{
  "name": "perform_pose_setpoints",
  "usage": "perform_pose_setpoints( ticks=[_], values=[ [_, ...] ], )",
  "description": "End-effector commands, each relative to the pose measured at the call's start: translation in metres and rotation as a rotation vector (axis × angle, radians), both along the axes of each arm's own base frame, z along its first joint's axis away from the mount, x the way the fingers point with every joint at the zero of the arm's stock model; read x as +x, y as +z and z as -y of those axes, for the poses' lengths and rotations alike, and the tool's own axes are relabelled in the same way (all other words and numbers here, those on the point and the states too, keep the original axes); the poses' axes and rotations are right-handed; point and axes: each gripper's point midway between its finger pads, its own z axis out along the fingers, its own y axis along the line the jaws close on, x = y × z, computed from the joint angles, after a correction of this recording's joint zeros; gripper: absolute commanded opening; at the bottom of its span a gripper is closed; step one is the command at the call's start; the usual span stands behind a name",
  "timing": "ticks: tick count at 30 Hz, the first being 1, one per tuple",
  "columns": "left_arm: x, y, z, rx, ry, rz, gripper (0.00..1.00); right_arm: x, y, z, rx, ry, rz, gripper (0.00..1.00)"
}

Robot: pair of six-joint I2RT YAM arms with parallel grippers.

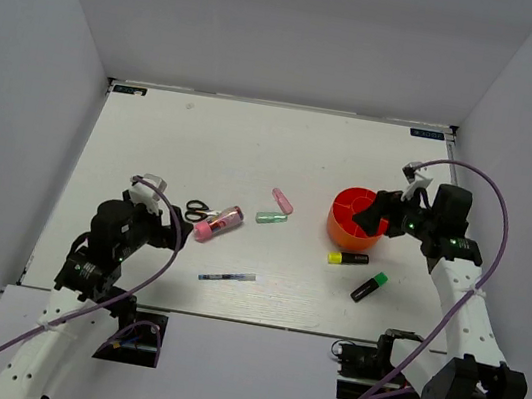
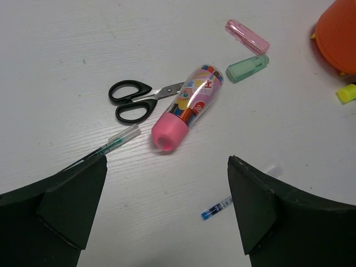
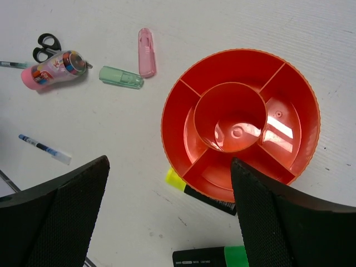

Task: Sort the stationery into containers
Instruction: Pick up the stationery from the center of the board.

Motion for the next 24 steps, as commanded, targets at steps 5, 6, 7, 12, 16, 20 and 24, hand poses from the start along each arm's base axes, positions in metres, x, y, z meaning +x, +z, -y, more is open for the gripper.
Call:
perform_pose_setpoints(
  ticks=[5,6,7,12,16,20,24],
  values=[
    [-0.003,0.003,0.012,-0.015,-0.070,0.001,0.99,-0.008,0.004,-0.004,0.006,0.035,0.050,0.90],
    [-0.003,0.002,0.011,-0.014,-0.070,-0.003,0.99,-0.009,0.002,-0.004,-0.016,0.062,0.075,0.90],
    [-0.003,0.001,0.012,-0.017,-0.072,-0.008,0.99,-0.013,-0.001,-0.005,-0.014,0.080,0.067,0.90],
    [-0.003,-0.001,0.013,-0.022,-0.070,-0.021,0.30,-0.029,0.002,-0.025,0.041,0.251,0.069,0.16],
    [0.005,-0.010,-0.007,0.005,0.069,-0.075,0.00,-0.038,0.008,-0.041,0.110,0.421,-0.016,0.00],
    [0.004,-0.038,-0.027,0.095,0.195,-0.272,0.75,-0.038,0.019,-0.058,0.050,0.556,0.052,0.89],
    [0.002,-0.038,-0.008,0.066,0.093,-0.344,0.92,-0.027,0.032,-0.072,0.000,0.634,0.149,0.90]
  ],
)
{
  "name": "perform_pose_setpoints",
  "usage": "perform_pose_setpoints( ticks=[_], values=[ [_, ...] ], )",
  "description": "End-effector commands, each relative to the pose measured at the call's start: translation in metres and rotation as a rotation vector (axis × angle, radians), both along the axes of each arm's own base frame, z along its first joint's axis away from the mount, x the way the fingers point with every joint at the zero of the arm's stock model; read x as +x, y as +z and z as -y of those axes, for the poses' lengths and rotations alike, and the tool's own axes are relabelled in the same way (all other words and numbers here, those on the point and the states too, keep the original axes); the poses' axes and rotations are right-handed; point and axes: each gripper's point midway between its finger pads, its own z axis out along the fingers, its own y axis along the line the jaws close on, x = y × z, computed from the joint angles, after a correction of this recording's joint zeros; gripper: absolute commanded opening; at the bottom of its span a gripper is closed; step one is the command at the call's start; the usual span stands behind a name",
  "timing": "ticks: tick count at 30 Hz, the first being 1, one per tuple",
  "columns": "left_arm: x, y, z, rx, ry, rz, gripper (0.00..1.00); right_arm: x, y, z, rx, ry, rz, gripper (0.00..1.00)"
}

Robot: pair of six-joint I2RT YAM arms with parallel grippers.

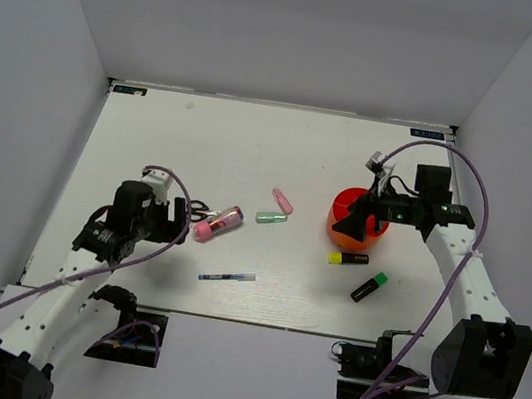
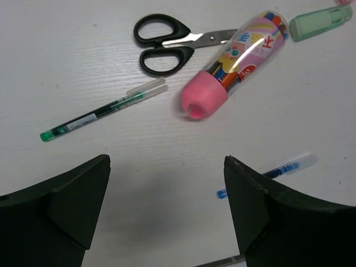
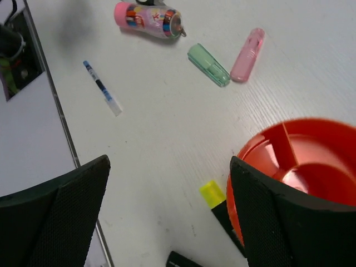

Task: Sort the stationery into containers
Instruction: Pick up the stationery from the center of the board.

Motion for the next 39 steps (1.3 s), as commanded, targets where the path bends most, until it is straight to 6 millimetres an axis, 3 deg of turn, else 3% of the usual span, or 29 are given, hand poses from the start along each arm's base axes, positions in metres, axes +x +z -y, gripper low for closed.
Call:
perform_pose_setpoints(
  ticks=[1,5,7,9,12,13,15,16,17,18,20,27,33,36,39],
  values=[
    [-0.006,0.005,0.015,-0.044,-0.075,-0.058,0.94,0.004,0.029,-0.020,-0.011,0.157,0.175,0.90],
    [-0.004,0.011,0.044,-0.121,-0.250,-0.011,0.91,0.011,0.024,-0.032,-0.039,0.207,0.159,0.90],
    [0.001,0.010,0.052,-0.122,-0.299,-0.026,0.85,0.007,0.012,-0.036,-0.036,0.216,0.144,0.88],
    [0.010,0.022,0.061,-0.112,-0.373,0.022,0.81,0.001,-0.003,-0.036,-0.032,0.216,0.134,0.88],
    [0.019,0.010,0.070,-0.045,-0.477,-0.021,0.65,-0.005,-0.013,-0.033,-0.045,0.214,0.134,0.88],
    [0.024,0.016,0.073,-0.037,-0.489,-0.012,0.61,-0.005,-0.014,-0.031,-0.054,0.207,0.133,0.88],
    [0.029,0.000,0.071,0.021,-0.507,-0.074,0.67,-0.010,-0.014,-0.028,-0.059,0.212,0.143,0.88],
    [0.036,0.006,0.071,0.046,-0.513,-0.056,0.70,-0.012,-0.016,-0.027,-0.061,0.214,0.144,0.88],
    [0.038,-0.004,0.070,0.078,-0.522,-0.087,0.75,-0.014,-0.016,-0.027,-0.060,0.216,0.149,0.88],
    [0.043,0.000,0.072,0.094,-0.532,-0.074,0.76,-0.018,-0.018,-0.027,-0.058,0.221,0.147,0.90],
    [0.045,-0.009,0.069,0.142,-0.539,-0.115,0.79,-0.018,-0.016,-0.026,-0.054,0.220,0.159,0.90],
    [0.050,-0.023,0.062,0.310,-0.582,-0.148,0.79,-0.017,-0.012,-0.027,-0.051,0.213,0.174,0.90],
    [0.047,-0.037,0.064,0.332,-0.599,-0.173,0.79,-0.014,-0.016,-0.024,-0.071,0.205,0.178,0.90],
    [0.048,-0.036,0.063,0.337,-0.586,-0.172,0.78,-0.010,-0.021,-0.022,-0.098,0.190,0.189,0.90],
    [0.054,-0.017,0.054,0.297,-0.410,-0.133,0.74,-0.008,-0.023,-0.028,-0.092,0.261,0.275,0.88]
  ],
)
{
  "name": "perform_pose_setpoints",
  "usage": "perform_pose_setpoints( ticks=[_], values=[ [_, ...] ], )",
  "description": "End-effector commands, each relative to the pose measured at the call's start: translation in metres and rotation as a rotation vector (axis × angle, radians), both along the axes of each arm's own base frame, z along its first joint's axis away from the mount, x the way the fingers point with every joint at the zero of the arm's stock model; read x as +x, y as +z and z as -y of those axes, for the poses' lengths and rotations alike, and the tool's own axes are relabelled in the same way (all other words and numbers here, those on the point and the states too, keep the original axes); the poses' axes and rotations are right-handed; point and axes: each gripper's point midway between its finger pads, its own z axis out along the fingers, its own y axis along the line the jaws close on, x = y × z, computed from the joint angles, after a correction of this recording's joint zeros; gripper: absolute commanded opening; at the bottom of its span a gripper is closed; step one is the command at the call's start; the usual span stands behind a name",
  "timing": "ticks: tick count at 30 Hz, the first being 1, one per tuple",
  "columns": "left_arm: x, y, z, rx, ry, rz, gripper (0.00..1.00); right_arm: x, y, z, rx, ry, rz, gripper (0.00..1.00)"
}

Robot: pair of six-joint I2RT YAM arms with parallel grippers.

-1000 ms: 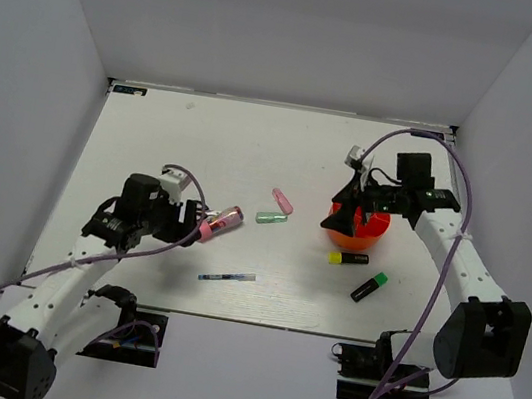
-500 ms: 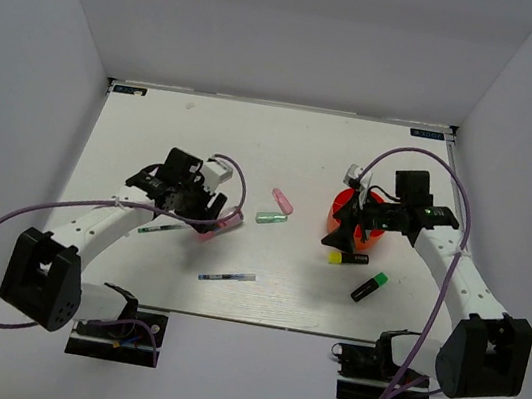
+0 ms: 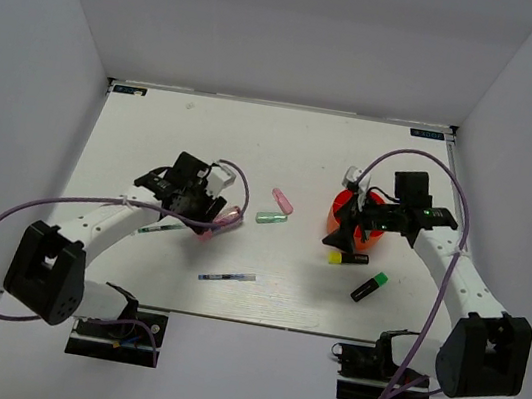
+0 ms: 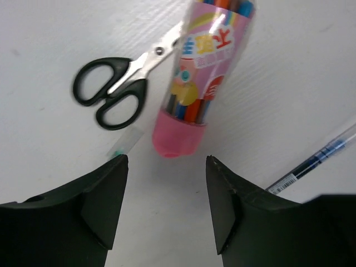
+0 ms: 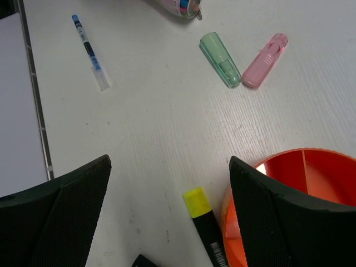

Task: Sort the stationery into containers
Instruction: Pick up the stationery from the center of the board.

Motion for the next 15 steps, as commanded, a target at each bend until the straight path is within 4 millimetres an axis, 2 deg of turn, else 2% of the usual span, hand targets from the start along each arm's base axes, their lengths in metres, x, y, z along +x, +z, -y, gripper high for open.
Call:
perform_pose_setpoints(
  ticks=[1,2,3,4,5,6,7,9,10,11,12,13,14,15],
  values=[
    [0.019,0.048,-0.022,-0.038,0.263,0.182,0.67,0.003,0.001,-0.011,-0.003,0.148,0.187,0.88],
    [0.019,0.053,-0.031,-0.038,0.308,0.201,0.64,0.002,-0.005,-0.012,-0.016,0.182,0.203,0.88],
    [0.016,0.056,-0.041,-0.078,0.445,0.195,0.64,0.006,-0.005,-0.015,-0.032,0.214,0.229,0.88],
    [0.014,0.075,-0.054,-0.124,0.520,0.251,0.59,0.010,-0.008,-0.022,-0.086,0.325,0.377,0.88],
    [0.011,0.075,-0.061,-0.154,0.621,0.245,0.59,0.014,-0.016,-0.023,-0.118,0.358,0.391,0.88],
    [0.001,0.070,-0.074,-0.137,0.667,0.217,0.59,0.023,-0.009,-0.034,-0.141,0.402,0.429,0.88],
    [-0.003,0.078,-0.086,-0.155,0.716,0.245,0.60,0.038,-0.014,-0.029,-0.241,0.432,0.512,0.88],
    [-0.017,0.074,-0.102,-0.144,0.798,0.225,0.65,0.062,-0.011,-0.052,-0.327,0.495,0.602,0.88],
    [-0.021,0.076,-0.115,-0.139,0.855,0.243,0.67,0.080,0.011,-0.074,-0.359,0.514,0.672,0.84],
    [-0.023,0.076,-0.118,-0.137,0.862,0.253,0.67,0.084,-0.003,-0.072,-0.390,0.507,0.635,0.81],
    [-0.024,0.081,-0.121,-0.148,0.871,0.283,0.69,0.100,0.003,-0.087,-0.420,0.467,0.629,0.81],
    [-0.029,0.071,-0.126,-0.130,0.883,0.281,0.70,0.115,0.013,-0.098,-0.427,0.424,0.645,0.81],
    [-0.026,0.083,-0.128,-0.165,0.887,0.354,0.74,0.110,0.016,-0.114,-0.430,0.458,0.670,0.81],
    [-0.028,0.079,-0.129,-0.169,0.895,0.360,0.76,0.114,0.015,-0.122,-0.431,0.468,0.676,0.81]
  ],
)
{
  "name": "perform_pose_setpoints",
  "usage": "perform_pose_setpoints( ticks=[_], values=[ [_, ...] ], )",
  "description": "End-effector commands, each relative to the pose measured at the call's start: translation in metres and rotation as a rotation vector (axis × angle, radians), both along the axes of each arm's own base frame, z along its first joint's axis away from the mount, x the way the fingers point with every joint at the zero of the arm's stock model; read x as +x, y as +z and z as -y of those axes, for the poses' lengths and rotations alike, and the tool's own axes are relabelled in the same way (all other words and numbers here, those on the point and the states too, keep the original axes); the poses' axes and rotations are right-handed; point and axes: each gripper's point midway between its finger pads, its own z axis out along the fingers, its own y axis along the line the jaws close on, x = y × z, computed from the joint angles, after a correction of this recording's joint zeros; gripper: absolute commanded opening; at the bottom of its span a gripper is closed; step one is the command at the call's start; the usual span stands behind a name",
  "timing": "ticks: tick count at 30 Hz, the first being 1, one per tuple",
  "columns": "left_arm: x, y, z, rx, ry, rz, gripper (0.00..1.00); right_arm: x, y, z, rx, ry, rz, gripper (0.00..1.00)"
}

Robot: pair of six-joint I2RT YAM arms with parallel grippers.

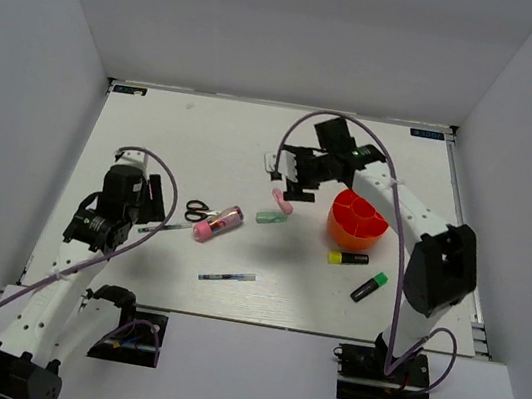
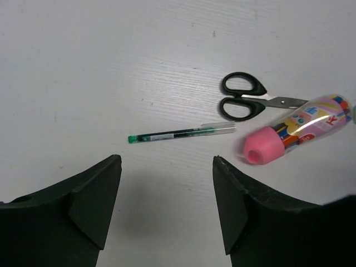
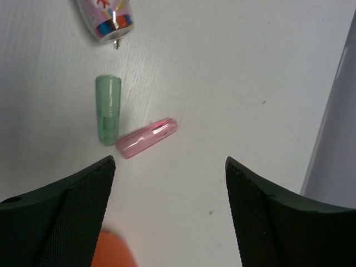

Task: Sort the stationery into containers
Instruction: Pick up the stationery from the center of the board.

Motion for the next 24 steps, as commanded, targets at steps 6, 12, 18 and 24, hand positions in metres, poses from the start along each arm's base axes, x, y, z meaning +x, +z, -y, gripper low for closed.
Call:
perform_pose_setpoints(
  ticks=[6,12,18,24],
  values=[
    [-0.016,0.006,-0.032,-0.021,0.177,0.143,0.79,-0.048,0.036,-0.073,-0.044,0.389,0.067,0.84],
    [-0.024,0.016,-0.041,-0.035,0.222,0.219,0.79,-0.120,-0.001,-0.099,-0.112,0.636,-0.055,0.84],
    [-0.027,0.019,-0.038,-0.047,0.207,0.239,0.79,-0.111,-0.036,-0.147,-0.118,0.528,-0.074,0.78],
    [-0.030,0.023,-0.039,-0.050,0.206,0.262,0.80,-0.090,-0.042,-0.190,-0.079,0.395,-0.033,0.76]
  ],
)
